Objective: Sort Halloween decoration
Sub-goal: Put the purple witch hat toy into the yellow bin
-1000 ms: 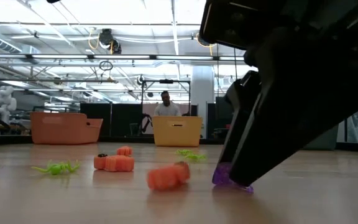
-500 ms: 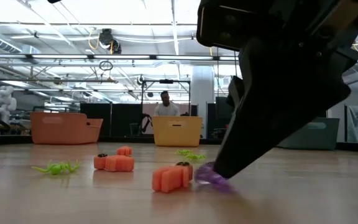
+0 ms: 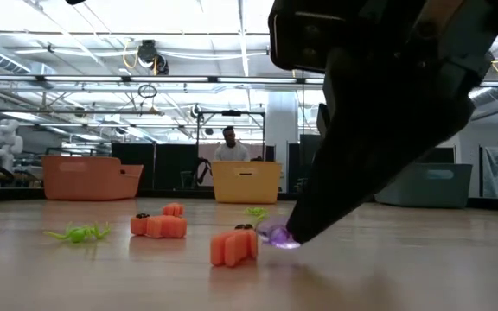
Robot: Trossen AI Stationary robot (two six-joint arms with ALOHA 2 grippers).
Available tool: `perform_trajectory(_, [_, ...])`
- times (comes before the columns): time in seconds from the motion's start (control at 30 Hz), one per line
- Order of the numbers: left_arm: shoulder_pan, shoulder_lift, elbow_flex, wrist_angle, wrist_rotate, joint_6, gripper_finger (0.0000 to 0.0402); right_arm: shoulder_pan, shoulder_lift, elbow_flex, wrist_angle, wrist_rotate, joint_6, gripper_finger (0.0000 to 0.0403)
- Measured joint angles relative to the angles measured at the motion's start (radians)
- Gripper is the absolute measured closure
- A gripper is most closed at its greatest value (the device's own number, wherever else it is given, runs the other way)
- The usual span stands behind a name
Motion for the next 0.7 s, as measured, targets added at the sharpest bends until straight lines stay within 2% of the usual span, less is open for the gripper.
perform_trajectory(0.4, [0.000, 0.000, 0.000, 0.002, 0.002, -0.002, 0.0336, -0.019, -0.134, 0.003, -0.007, -0.105, 0.004, 0.0403])
perform_trajectory(0.7, [-0.002, -0.032, 0.000, 0.041, 0.031, -0.001, 0.0336, -0.052, -0.351, 0.003, -0.013, -0.073, 0.026, 0.0403])
